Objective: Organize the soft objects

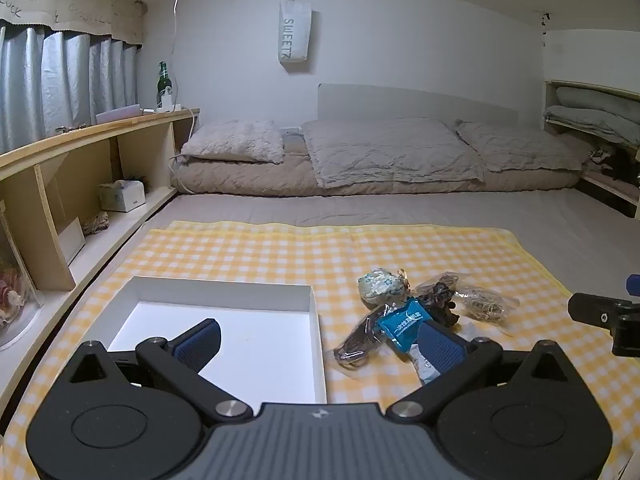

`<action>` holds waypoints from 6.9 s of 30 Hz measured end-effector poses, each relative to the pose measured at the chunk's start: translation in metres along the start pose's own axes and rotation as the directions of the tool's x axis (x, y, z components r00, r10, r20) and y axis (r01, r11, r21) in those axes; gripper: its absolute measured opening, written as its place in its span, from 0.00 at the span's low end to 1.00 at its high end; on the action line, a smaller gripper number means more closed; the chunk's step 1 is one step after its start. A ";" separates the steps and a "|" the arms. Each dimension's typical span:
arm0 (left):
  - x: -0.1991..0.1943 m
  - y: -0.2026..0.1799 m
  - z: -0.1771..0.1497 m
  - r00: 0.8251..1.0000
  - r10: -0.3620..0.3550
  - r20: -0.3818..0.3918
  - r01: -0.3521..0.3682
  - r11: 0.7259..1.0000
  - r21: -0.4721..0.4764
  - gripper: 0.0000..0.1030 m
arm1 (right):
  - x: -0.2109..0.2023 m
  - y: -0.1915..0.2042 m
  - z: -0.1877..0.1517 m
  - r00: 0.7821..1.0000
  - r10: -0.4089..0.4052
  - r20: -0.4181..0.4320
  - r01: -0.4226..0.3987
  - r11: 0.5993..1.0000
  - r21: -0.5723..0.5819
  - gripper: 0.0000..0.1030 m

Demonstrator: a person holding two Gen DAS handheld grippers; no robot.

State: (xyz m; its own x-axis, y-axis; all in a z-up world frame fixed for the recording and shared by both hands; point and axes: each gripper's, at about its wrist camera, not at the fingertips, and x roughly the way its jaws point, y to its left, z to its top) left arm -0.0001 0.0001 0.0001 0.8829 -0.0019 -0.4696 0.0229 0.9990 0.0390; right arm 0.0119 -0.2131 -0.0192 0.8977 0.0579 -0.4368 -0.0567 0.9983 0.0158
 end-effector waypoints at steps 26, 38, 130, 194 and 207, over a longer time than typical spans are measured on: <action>0.001 0.005 -0.004 1.000 -0.003 -0.013 0.003 1.000 -0.005 1.00 | 0.002 0.000 -0.001 1.000 0.001 -0.007 -0.001 1.000 0.003 1.00; 0.002 0.008 -0.007 1.000 -0.002 -0.017 0.002 1.000 -0.007 1.00 | 0.002 0.000 -0.001 1.000 0.002 -0.009 -0.002 1.000 0.003 1.00; 0.103 -0.044 0.066 0.992 -0.071 -0.106 0.067 0.997 -0.047 1.00 | 0.078 -0.040 0.113 0.999 -0.031 0.041 0.029 0.998 0.048 1.00; 0.229 -0.102 -0.044 0.817 -0.324 -0.476 0.403 0.912 0.070 1.00 | 0.259 -0.043 0.011 0.705 0.329 -0.628 -0.285 0.943 0.174 0.23; 0.218 -0.090 -0.053 0.824 -0.131 -0.551 0.306 0.922 0.238 1.00 | 0.249 -0.056 0.018 0.738 0.319 -0.594 -0.266 0.947 0.178 0.23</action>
State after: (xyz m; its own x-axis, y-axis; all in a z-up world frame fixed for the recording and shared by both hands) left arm 0.1650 -0.0875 -0.1525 0.4662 -0.1077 -0.8781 0.4028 0.9095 0.1023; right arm 0.2460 -0.2546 -0.1127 0.3848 0.3552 -0.8519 -0.2146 0.9321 0.2918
